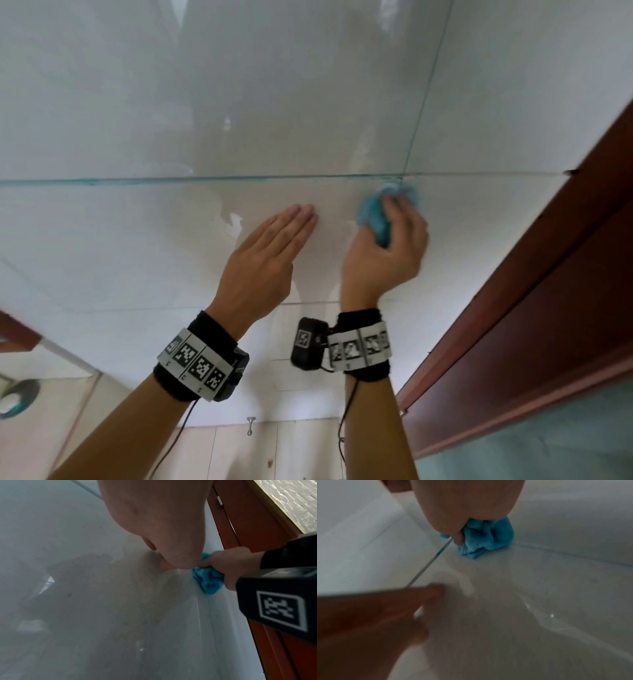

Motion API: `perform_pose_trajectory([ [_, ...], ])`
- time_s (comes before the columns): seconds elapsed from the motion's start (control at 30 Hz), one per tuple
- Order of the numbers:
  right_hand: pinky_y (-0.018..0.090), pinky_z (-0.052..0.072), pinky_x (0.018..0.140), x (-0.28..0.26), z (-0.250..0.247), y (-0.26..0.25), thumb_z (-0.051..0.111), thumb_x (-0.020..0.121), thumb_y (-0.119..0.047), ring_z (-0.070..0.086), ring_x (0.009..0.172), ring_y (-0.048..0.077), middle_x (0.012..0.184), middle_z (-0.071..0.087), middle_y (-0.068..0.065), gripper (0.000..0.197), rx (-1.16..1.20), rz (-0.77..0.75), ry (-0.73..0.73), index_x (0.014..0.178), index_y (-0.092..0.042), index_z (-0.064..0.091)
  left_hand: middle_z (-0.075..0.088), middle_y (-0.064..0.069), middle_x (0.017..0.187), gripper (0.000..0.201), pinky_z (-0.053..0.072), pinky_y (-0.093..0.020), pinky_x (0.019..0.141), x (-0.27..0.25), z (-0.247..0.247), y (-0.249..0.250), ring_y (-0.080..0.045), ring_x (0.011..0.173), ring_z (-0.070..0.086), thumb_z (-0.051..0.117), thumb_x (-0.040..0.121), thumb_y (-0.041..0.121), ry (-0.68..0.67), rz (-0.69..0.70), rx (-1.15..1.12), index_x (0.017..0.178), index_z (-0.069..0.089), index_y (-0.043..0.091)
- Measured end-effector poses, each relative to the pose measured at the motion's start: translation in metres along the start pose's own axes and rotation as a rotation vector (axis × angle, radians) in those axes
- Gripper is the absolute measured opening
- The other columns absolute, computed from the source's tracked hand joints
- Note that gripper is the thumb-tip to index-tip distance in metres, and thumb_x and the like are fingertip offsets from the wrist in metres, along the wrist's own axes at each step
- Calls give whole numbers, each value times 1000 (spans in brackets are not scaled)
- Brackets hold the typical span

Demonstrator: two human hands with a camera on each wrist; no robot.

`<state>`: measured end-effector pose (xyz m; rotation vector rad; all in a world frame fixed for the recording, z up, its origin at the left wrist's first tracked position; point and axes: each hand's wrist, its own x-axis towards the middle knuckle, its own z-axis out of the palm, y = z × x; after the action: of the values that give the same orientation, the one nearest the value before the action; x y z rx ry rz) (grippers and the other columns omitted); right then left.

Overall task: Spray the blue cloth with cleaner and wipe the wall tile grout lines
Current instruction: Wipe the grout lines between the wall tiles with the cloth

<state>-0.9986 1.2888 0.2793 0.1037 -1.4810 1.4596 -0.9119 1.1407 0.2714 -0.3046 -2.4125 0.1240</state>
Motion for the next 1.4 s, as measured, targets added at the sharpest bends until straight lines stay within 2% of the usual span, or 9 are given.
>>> perform_pose_trajectory([
  [0.13,41,58,91,1,0,5,80,74,9,68,104,35,116,75,14,35,-63,-222,-137,107,-3,80,34,-10,166,68,32,-44,125,0,1,0,-24,155,31,47,90,-6,31,9,-22,157,41,5],
  [0.3,19,51,95,43,-15,23,76,72,1,68,108,31,114,74,16,37,-5,-3,86,109,1,78,37,-9,165,64,34,-44,124,1,-1,-6,-23,154,35,40,93,-6,37,45,-23,156,42,4],
  [0.53,45,56,96,15,-8,21,80,75,6,63,115,32,124,71,12,41,-63,-18,-9,115,-1,77,38,-9,165,66,35,-44,123,0,3,0,-23,154,34,42,91,-6,74,10,-36,156,43,5],
  [0.73,34,54,97,43,-26,20,72,80,4,60,115,28,124,71,6,37,-156,-115,-137,115,-6,78,47,-12,158,60,40,-43,120,5,9,10,-25,149,43,45,90,-8,189,-19,-68,150,50,1],
  [0.97,45,54,95,53,-26,12,72,83,3,58,116,28,127,69,3,38,-148,-27,-121,118,-10,77,52,-13,154,59,44,-46,116,23,7,17,-27,146,47,45,90,-9,247,7,-99,147,54,0],
  [1.07,36,53,95,52,-23,5,70,80,7,57,114,28,125,70,2,39,-151,-31,-139,113,-10,78,52,-13,154,58,44,-44,116,25,7,16,-27,146,48,46,89,-9,255,21,-98,146,55,0],
  [1.2,9,38,95,50,-24,-8,64,73,7,54,112,26,123,69,1,44,-161,-82,-253,111,-11,78,53,-13,153,56,45,-44,115,25,11,17,-27,146,48,44,91,-9,271,22,-94,145,56,0],
  [1.3,9,39,93,58,-32,-6,66,74,7,55,114,25,124,69,-2,45,-184,-97,-343,112,-13,78,52,-14,154,55,44,-44,116,24,12,17,-27,146,47,42,92,-7,259,23,-98,146,55,0],
  [1.4,8,40,94,64,-35,-1,66,76,8,54,116,24,126,69,-2,45,-207,-45,-283,114,-14,78,50,-13,155,57,43,-43,118,23,7,12,-26,147,46,42,92,-8,239,56,-84,147,54,0],
])
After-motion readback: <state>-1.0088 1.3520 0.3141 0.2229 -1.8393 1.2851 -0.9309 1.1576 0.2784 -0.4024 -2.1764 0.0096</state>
